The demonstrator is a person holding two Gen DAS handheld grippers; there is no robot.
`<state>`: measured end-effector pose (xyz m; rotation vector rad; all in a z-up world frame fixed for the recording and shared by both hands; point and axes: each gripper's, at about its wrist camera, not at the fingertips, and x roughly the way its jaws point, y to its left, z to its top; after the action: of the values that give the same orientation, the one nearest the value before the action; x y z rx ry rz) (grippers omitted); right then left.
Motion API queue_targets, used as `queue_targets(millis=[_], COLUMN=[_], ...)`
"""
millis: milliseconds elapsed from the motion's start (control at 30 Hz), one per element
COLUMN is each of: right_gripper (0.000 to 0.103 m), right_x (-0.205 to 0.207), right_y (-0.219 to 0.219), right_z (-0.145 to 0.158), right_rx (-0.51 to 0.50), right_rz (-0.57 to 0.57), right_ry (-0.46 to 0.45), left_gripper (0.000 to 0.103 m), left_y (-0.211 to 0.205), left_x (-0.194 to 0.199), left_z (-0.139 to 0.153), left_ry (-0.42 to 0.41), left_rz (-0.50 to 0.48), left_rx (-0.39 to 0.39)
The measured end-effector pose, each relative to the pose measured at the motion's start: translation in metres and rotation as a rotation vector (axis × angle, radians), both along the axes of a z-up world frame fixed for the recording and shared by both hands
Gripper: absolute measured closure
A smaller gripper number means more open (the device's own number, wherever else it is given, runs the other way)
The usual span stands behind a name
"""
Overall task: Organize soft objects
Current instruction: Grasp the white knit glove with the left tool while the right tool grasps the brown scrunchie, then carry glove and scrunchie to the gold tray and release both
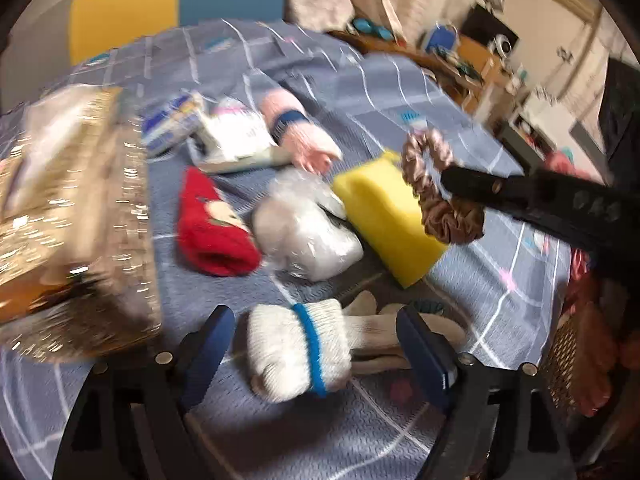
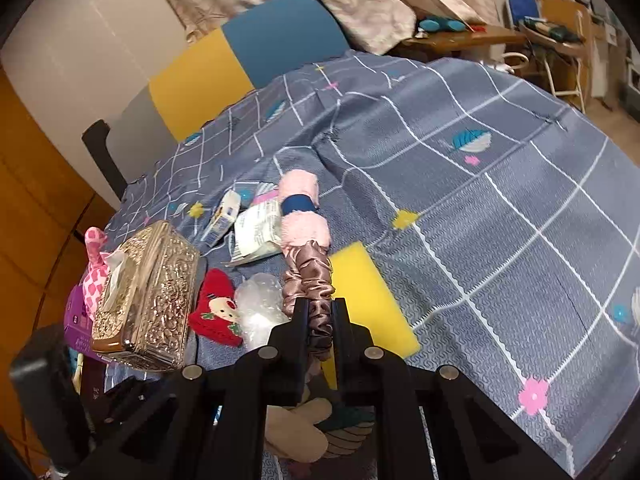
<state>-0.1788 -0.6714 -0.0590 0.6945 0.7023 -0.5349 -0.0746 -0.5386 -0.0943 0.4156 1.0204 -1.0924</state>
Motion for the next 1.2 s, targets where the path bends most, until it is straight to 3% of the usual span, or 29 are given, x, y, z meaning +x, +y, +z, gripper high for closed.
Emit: queue_targets(millis=[100, 233, 267, 433, 700, 933, 1100, 1200], right_gripper=[0.091, 0.091, 0.091, 0.091, 0.091, 0.091, 0.091, 0.091], right_x=[0.001, 0.0, -0.001, -0.003, -0.005, -0.008, -0.009, -0.01], right_y=[-0.001, -0.003, -0.005, -0.006, -0.005, 0.001, 0.013, 0.024], right_z=[-0.001, -0.001, -0.003, -0.003, -0.002, 0.009, 0.022, 0.023], right_rx=[0.019, 0.013, 0.015, 0.004, -0.012, -0.087, -0.187, -0.17], right_rz=[0.004, -0.003, -0.006, -0.014, -0.021, -0.032, -0.03, -0.049], right_ry=[-0.006, -0.004, -0.005, -0.004, -0.003, -0.026, -0.058, -0.065], left_gripper=[0.021, 0.049, 0.051, 0.053, 0.054, 0.053, 0.053, 0.053], left_y=[-0.009, -0.001, 0.002, 0.028, 0.104, 0.19, 0.265, 0.303], left_x=[-0.001, -0.003, -0.005, -0.007, -0.006, 0.034, 0.082, 0.115], left_z=[-0.019, -0.029, -0.027, -0.016, 0.016, 0.053, 0.072, 0.078], left_ry=[0.019, 0.051, 0.041, 0.028, 0.076, 0.028, 0.039, 0.052], left_rz=[-0.042, -0.041, -0.048, -0.049, 0.027, 0.175, 0.371, 0.489], left_rx=[0.055, 0.013, 0.011, -0.02, -0.14, -0.235, -0.319, -0.349])
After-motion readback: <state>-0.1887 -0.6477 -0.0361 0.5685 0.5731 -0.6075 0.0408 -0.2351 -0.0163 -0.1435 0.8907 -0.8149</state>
